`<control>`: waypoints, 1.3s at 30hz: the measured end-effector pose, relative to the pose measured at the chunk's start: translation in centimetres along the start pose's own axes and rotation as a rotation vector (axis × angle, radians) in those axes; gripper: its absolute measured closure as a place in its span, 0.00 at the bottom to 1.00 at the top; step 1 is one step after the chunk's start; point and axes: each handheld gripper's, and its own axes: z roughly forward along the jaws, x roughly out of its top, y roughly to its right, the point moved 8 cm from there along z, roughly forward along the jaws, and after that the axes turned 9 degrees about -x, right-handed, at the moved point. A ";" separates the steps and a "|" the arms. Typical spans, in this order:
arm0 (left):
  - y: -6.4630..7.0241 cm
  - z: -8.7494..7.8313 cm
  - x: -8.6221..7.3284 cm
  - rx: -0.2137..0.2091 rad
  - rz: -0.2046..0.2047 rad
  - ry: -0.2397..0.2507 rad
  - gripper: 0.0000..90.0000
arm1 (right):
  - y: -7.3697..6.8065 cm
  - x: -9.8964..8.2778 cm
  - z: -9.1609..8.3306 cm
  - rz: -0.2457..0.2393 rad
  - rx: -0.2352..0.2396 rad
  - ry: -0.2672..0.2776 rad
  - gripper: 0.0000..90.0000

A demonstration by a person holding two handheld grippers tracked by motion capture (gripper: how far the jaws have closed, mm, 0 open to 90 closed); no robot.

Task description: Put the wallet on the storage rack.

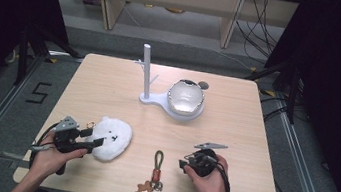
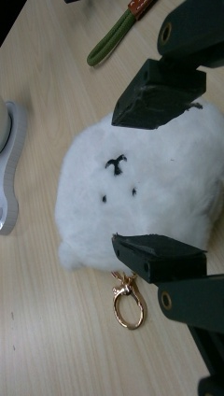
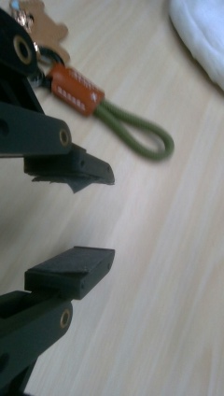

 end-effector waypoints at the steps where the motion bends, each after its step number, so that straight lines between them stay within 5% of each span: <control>1: 0.0 0.0 0.1 -0.001 0.005 0.006 0.38 | 0.5 -0.1 -0.1 0.009 -0.011 -0.002 0.61; 11: -0.7 -0.5 0.9 0.053 0.015 -0.011 0.39 | 2.5 -1.2 -0.3 0.063 -0.050 -0.054 0.54; 21: -2.1 -1.5 1.3 0.081 -0.015 -0.182 0.38 | 3.6 -0.9 -0.7 0.028 -0.099 -0.046 0.56; 26: -2.2 -0.8 1.5 0.085 -0.049 -0.239 0.37 | 3.9 -1.0 -0.9 -0.001 -0.112 -0.059 0.56; 29: -2.8 -0.2 1.4 0.095 -0.070 -0.264 0.36 | 3.6 -0.9 -1.1 0.012 -0.066 -0.058 0.56; 33: -3.3 0.9 1.2 0.102 -0.108 -0.285 0.35 | 3.6 -0.7 -1.1 0.016 -0.090 -0.050 0.56; 36: -3.3 1.6 1.0 0.101 -0.114 -0.304 0.35 | 3.3 -0.7 -1.0 0.031 -0.059 -0.056 0.56; 39: -3.3 2.1 0.8 0.081 -0.112 -0.332 0.35 | 3.4 -0.8 -0.9 0.011 -0.082 -0.052 0.55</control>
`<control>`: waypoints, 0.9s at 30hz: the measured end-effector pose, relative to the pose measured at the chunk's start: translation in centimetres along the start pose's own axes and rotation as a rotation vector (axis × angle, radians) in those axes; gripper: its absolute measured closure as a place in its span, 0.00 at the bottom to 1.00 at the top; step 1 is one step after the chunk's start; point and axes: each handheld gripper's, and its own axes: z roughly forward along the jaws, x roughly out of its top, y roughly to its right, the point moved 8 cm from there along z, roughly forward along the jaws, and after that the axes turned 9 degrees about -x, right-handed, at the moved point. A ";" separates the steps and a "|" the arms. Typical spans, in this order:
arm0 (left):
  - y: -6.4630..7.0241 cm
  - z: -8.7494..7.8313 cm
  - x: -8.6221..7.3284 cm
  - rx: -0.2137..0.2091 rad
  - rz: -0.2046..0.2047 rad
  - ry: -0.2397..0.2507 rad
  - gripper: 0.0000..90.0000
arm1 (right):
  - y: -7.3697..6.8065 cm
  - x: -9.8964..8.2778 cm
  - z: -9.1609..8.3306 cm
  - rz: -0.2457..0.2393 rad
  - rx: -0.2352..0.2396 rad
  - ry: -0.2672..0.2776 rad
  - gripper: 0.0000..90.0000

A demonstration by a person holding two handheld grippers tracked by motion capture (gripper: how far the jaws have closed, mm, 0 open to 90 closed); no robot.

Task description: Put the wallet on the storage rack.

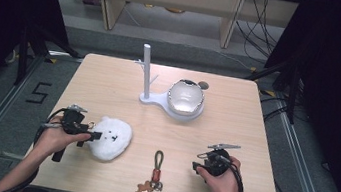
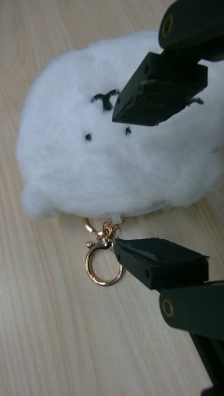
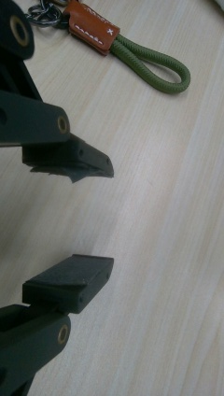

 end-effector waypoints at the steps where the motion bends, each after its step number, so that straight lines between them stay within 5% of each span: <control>1: 0.0 0.4 0.0 -0.010 0.006 -0.019 0.35 | -0.1 0.0 0.0 -0.005 0.010 -0.003 0.55; 9: -0.1 1.8 -0.4 -0.005 0.000 -0.044 0.41 | -0.5 0.0 0.0 0.012 0.026 -0.008 0.54; 18: 0.3 1.8 -0.7 -0.024 -0.026 -0.021 0.65 | -0.6 -0.1 -0.1 0.015 0.031 -0.011 0.53; 24: 0.7 1.4 -0.5 -0.034 0.022 -0.025 0.84 | -0.7 0.0 0.0 0.028 0.028 0.009 0.53; 27: 1.1 1.3 -0.4 -0.044 0.084 -0.023 0.87 | -0.7 0.0 0.0 0.027 0.030 0.009 0.53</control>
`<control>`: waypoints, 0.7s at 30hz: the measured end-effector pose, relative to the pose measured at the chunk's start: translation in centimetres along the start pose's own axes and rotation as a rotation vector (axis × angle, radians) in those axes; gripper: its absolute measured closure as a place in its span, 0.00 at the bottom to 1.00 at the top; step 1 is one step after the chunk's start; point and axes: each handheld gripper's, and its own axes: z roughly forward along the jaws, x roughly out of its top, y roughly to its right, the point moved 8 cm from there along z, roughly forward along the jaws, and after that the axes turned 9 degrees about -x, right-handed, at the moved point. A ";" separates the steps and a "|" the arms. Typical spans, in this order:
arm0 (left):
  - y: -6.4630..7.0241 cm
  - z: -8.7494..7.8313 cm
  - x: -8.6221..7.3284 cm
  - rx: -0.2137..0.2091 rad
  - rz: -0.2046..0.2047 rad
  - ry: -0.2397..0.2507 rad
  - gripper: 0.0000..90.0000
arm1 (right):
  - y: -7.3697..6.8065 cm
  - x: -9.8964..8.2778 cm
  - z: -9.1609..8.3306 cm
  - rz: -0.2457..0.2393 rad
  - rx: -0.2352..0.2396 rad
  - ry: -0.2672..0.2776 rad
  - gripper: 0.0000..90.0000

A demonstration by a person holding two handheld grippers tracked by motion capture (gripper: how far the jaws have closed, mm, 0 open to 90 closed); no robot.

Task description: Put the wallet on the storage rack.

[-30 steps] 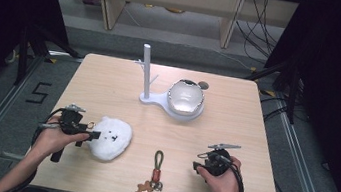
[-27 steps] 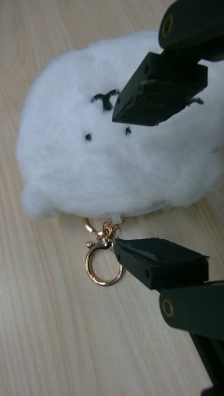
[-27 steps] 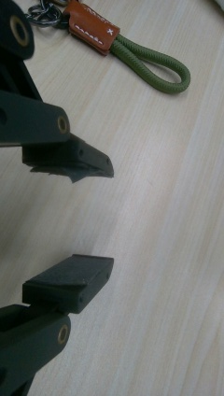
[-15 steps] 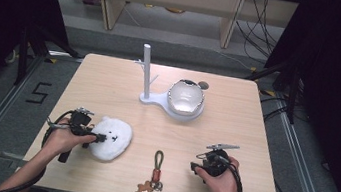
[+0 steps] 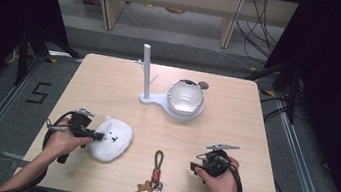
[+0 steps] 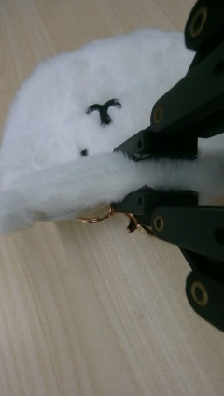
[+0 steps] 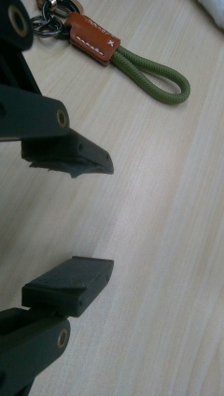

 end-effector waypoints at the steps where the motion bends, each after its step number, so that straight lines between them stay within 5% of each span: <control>1: 0.0 0.0 0.0 0.000 0.000 0.000 0.87 | 0.0 0.0 0.0 0.000 0.000 0.000 0.53; 5: 1.3 -0.8 0.8 -0.018 0.082 0.059 0.88 | 0.0 0.1 -0.3 0.007 0.006 -0.014 0.53; 8: 2.9 -1.8 1.7 -0.024 0.203 0.078 0.88 | 0.3 0.4 -0.4 0.000 -0.029 0.008 0.54; 12: 4.8 -2.4 2.9 -0.028 0.319 0.125 0.88 | -0.4 0.8 -0.8 0.034 0.008 0.035 0.55; 17: 6.5 -2.7 4.1 -0.047 0.408 0.164 0.88 | -0.7 1.7 -1.3 0.004 0.037 0.112 0.55; 19: 7.5 -2.6 5.0 -0.057 0.475 0.182 0.88 | -0.8 2.3 -1.4 -0.009 0.053 0.158 0.55; 20: 7.9 -2.7 5.4 -0.061 0.495 0.188 0.88 | -1.4 2.2 -1.7 0.053 0.062 0.136 0.55; 21: 8.3 -2.6 5.8 -0.069 0.509 0.197 0.88 | -1.4 2.5 -1.9 0.024 0.070 0.164 0.55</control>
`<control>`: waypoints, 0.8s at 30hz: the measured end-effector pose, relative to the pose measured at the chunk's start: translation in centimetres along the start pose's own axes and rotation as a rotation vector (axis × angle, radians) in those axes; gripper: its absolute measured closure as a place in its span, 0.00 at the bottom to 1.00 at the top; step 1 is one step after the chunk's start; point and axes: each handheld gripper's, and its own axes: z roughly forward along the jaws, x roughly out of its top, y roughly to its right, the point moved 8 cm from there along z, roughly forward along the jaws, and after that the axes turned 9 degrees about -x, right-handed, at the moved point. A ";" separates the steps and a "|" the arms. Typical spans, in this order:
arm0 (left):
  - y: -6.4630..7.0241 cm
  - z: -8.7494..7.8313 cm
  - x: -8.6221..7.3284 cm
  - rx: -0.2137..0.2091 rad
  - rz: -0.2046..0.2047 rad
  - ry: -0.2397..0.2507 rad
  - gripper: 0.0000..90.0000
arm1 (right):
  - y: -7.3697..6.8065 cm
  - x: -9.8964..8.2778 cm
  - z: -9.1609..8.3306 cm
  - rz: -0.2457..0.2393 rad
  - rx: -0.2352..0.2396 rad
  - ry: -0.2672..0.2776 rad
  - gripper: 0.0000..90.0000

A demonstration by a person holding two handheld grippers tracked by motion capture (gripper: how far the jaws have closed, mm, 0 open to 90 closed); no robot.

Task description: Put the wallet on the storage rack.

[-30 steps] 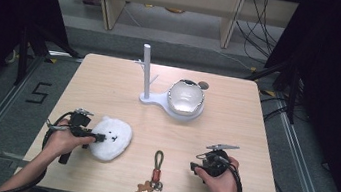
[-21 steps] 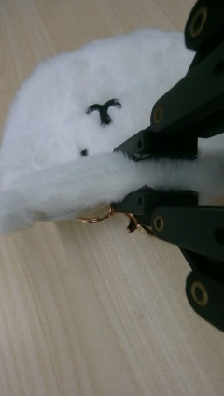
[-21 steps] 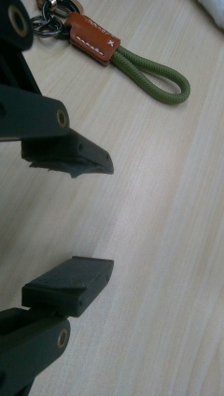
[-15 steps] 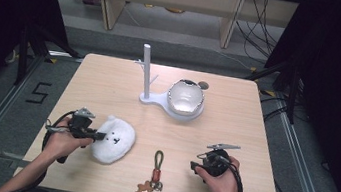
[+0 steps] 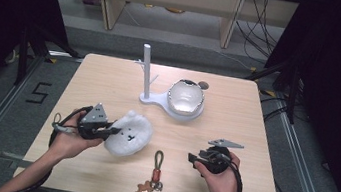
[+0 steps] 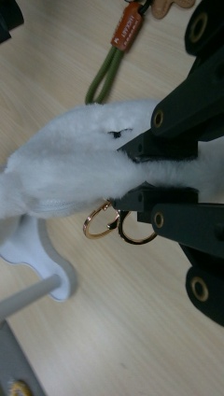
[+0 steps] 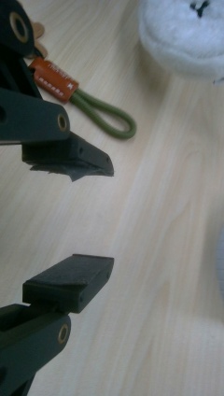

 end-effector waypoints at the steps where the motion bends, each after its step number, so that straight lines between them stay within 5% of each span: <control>1: 0.1 0.1 0.4 -0.002 0.016 0.005 0.88 | 0.1 0.4 -0.1 -0.032 -0.002 0.029 0.55; 9: 1.1 1.6 3.7 -0.046 0.097 0.044 0.88 | -2.1 3.3 -0.8 -0.080 0.079 0.167 0.52; 15: 2.0 2.7 5.9 -0.077 0.142 0.078 0.88 | -4.0 6.4 -1.7 -0.034 0.171 0.266 0.47; 16: 2.1 2.8 6.1 -0.084 0.151 0.076 0.88 | -4.0 7.0 -1.6 -0.064 0.180 0.297 0.46; 24: 2.8 3.6 6.9 -0.124 0.207 0.055 0.88 | -4.9 8.6 -1.2 -0.095 0.217 0.325 0.41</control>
